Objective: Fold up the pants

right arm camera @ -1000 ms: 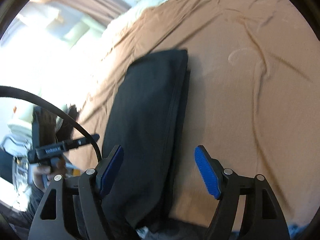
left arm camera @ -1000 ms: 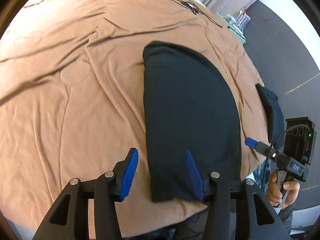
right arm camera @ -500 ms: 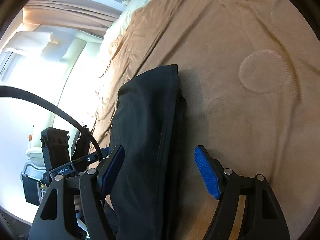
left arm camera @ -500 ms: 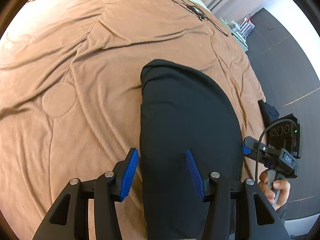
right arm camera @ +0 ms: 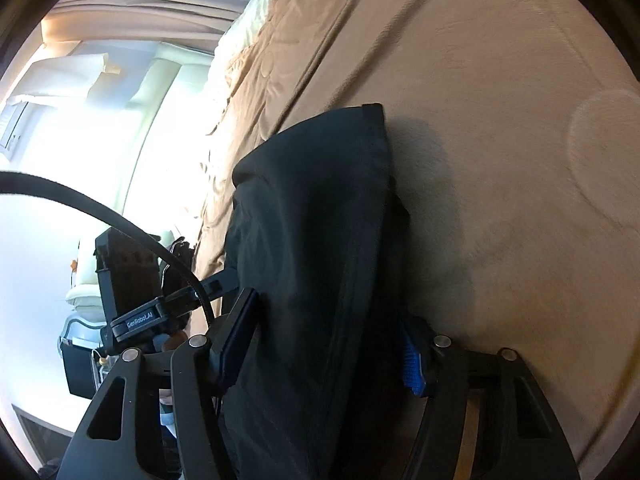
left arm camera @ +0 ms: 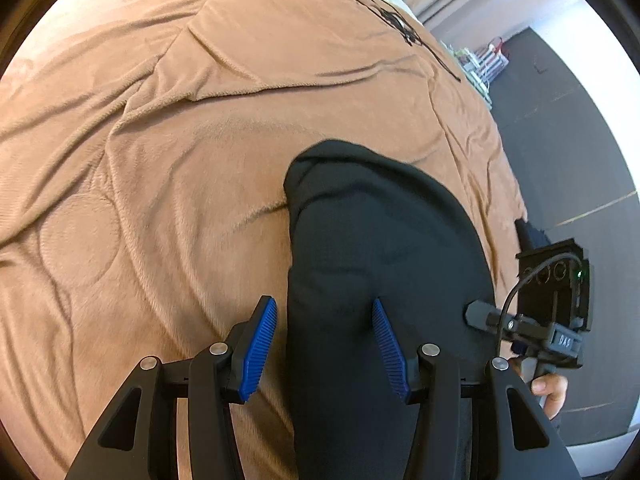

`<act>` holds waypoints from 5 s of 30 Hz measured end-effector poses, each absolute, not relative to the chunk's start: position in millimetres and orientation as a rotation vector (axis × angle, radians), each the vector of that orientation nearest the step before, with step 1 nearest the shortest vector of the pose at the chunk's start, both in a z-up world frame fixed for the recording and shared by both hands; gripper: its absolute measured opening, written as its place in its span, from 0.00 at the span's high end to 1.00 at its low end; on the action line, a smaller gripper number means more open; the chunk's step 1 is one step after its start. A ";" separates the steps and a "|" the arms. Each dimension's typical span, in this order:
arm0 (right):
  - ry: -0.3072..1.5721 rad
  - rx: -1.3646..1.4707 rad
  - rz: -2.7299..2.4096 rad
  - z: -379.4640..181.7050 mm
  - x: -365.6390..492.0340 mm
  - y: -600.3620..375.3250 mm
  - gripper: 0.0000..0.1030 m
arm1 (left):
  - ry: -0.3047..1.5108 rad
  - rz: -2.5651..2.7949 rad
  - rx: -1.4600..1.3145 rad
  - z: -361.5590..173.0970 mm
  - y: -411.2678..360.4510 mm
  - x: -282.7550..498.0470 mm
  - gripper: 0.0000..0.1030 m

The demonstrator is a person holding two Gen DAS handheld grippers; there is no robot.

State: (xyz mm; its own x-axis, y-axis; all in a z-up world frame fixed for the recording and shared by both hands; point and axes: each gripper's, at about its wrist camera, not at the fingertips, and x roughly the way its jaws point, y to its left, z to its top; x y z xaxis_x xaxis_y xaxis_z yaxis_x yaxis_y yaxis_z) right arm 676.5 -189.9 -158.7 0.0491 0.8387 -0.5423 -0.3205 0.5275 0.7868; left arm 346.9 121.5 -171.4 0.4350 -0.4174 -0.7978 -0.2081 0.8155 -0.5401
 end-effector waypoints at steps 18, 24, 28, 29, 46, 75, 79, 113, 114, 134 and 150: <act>1.098 0.469 0.936 -128.4 652.6 -185.9 0.82 | 1.012 -0.220 -0.705 -143.5 120.9 351.5 0.83; 1.006 0.451 0.956 -103.9 620.5 -191.6 0.85 | 0.951 -0.235 -0.665 -110.1 109.2 337.4 0.84; 0.935 0.425 0.960 -86.3 595.2 -201.5 0.86 | 0.913 -0.256 -0.657 -87.1 100.8 328.9 0.85; 0.926 0.422 0.958 -83.2 590.2 -203.2 0.86 | 0.906 -0.262 -0.651 -81.0 97.4 326.9 0.85; 0.702 0.384 0.863 -16.4 471.8 -299.4 0.86 | 0.803 -0.441 -0.546 6.8 -1.7 307.2 0.85; 0.550 0.330 0.604 44.3 330.5 -451.5 0.86 | 0.798 -0.733 -0.436 44.2 -218.9 374.8 0.85; 0.544 0.326 0.580 47.5 318.7 -465.2 0.86 | 0.795 -0.764 -0.419 44.9 -242.5 387.2 0.85; 0.658 0.219 0.465 37.2 390.2 -480.2 0.85 | 0.954 -0.764 -0.467 -68.1 -323.4 537.5 0.85; 0.665 0.198 0.455 37.4 394.2 -476.9 0.84 | 0.956 -0.757 -0.472 -69.6 -321.8 541.0 0.85; 0.721 0.105 0.217 51.4 362.3 -449.0 0.76 | 1.084 -0.672 -0.505 -127.3 -322.4 542.4 0.61; 0.864 0.159 0.074 26.1 309.2 -455.8 0.76 | 1.135 -0.636 -0.264 -129.0 -316.4 475.9 0.66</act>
